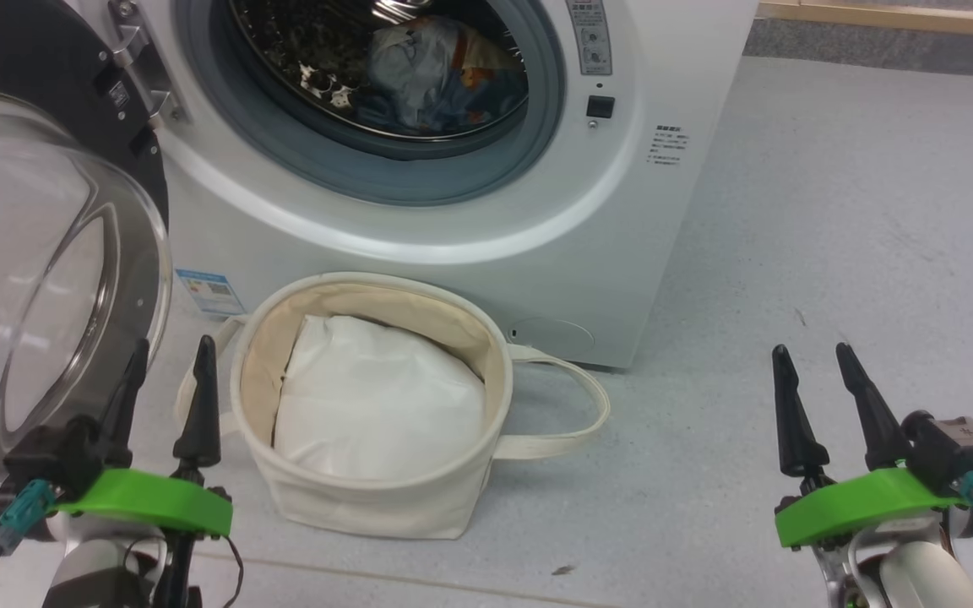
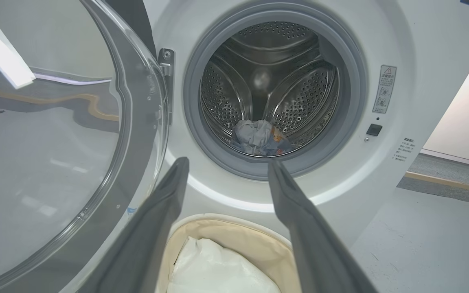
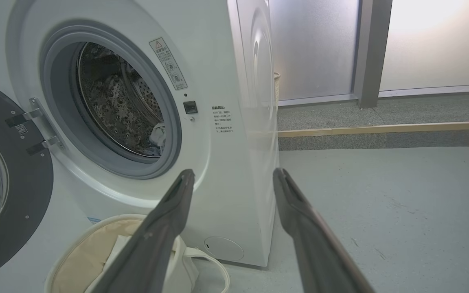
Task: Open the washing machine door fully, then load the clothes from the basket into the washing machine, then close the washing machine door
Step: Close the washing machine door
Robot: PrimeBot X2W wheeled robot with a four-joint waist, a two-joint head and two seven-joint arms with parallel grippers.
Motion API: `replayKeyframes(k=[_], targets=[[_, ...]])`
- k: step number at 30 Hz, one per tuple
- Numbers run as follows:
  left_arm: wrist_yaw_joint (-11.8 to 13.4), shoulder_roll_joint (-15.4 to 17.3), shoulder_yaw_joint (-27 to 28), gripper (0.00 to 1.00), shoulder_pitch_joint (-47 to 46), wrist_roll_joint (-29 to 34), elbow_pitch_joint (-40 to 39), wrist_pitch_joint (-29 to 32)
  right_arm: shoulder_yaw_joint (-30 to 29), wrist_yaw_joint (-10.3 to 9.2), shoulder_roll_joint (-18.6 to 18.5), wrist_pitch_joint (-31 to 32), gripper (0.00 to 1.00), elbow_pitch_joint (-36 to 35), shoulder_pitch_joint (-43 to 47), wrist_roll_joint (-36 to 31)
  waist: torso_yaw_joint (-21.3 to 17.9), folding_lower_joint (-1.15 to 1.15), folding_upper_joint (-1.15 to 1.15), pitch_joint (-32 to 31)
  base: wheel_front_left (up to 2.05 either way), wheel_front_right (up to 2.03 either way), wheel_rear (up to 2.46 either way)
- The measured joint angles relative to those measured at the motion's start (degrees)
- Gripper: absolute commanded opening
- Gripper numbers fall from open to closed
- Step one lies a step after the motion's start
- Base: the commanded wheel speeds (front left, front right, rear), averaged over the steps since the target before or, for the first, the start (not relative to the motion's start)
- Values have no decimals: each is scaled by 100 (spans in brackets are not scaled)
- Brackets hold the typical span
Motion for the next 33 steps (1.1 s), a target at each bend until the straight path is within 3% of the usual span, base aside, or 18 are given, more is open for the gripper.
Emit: replayKeyframes(k=[13, 33], targets=[[0, -186, 190, 100, 103, -43, -480, -1, 43, 0, 64, 0, 100, 23, 9, 58, 421, -1, 0, -175, 0, 0, 0], [2, -225, 534, 100, 319, 379, -325, -1, 160, 0, 74, 0, 100, 44, 129, 58, 1622, -1, -2, -209, 0, 0, 0]])
